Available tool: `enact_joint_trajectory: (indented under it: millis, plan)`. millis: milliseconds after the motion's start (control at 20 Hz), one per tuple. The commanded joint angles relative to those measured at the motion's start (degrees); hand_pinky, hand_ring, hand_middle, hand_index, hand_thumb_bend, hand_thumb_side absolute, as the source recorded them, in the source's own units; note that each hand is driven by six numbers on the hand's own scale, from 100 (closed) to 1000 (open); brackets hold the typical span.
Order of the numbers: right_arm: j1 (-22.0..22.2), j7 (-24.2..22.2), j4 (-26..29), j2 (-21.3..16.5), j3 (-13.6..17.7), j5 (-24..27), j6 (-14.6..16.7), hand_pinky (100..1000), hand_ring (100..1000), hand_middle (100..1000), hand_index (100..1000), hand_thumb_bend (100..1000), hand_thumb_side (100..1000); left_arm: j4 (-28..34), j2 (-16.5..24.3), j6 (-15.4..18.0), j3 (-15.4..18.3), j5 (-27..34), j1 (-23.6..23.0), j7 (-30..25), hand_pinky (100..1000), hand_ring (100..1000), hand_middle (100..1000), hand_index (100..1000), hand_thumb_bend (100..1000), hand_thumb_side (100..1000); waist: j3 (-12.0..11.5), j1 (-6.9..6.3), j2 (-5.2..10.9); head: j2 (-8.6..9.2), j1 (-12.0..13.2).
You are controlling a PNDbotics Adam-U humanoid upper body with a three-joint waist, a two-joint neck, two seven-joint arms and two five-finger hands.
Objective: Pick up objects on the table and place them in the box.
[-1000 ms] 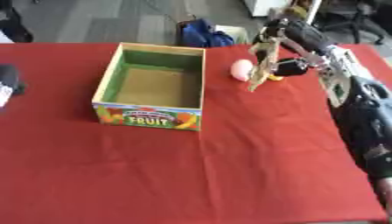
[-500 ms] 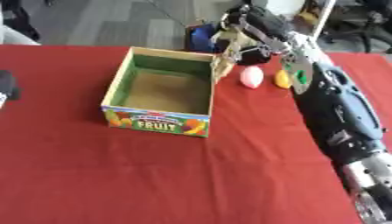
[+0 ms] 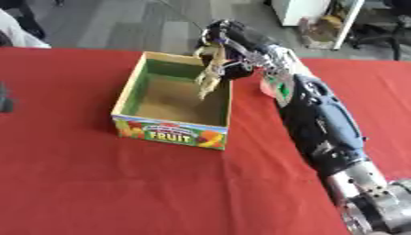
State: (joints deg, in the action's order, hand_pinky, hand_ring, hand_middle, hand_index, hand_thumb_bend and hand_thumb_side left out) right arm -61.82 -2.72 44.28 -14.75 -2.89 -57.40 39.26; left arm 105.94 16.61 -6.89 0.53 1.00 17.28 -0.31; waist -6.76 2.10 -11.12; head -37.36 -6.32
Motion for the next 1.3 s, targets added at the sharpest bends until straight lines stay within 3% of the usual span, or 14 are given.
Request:
enact_joint_trajectory:
  millis: [50,300,350,400,450,650,1000,1300]
  plan:
    - [-0.8,0.0,-0.5,0.9,0.4,-2.3,-0.2,797,661,557,718,100,100,1.3,0.2,0.1,-0.2,0.4,1.1,-0.4,681,622,594,687,432,463,-0.4,-0.43,0.65,0.87,-0.7]
    - [-0.3,-0.3,-1.6,2.2,0.4,-4.1,0.1,799,667,565,725,100,100,1.3,0.0,0.0,-0.3,0.4,1.2,-0.6,681,622,594,687,433,464,-0.9,-0.49,0.45,0.88,-1.0]
    - [0.0,-1.9,-2.5,2.5,-0.3,-4.6,0.8,838,750,658,803,100,104,1.2,0.0,0.0,-0.3,0.4,1.2,-0.6,681,622,594,687,433,466,-0.9,-0.45,0.41,0.82,-1.0]
    - [0.2,-4.1,-3.3,2.6,-0.5,-4.8,1.8,843,760,673,814,100,115,1.2,0.0,0.0,-0.3,0.3,1.2,-0.6,681,622,594,687,433,466,-0.9,-0.41,0.39,0.78,-0.9]
    - [0.2,-6.0,-3.7,2.6,-0.4,-4.8,2.5,866,801,734,851,116,197,1.2,0.0,0.0,-0.3,0.3,1.2,-0.7,681,622,594,687,433,467,-0.8,-0.35,0.40,0.79,-0.9]
    - [-0.1,-13.0,-3.8,1.8,0.0,-2.8,3.9,898,856,803,892,194,290,1.1,-0.1,-0.1,-0.2,0.2,1.1,-0.8,682,623,594,688,435,469,-0.5,-0.05,0.53,0.78,-0.7]
    - [-1.2,-24.3,-2.6,-0.8,0.5,4.9,3.5,930,905,861,936,309,413,1.0,0.1,-0.2,0.0,0.0,0.8,-0.8,682,623,594,689,437,469,0.1,0.42,0.87,0.91,-0.2]
    - [-2.7,-32.1,0.2,-3.6,0.5,7.6,2.4,939,922,886,950,377,426,0.9,0.3,-0.2,0.2,0.0,0.7,-0.7,683,623,593,689,438,470,0.6,0.79,1.12,0.95,0.2]
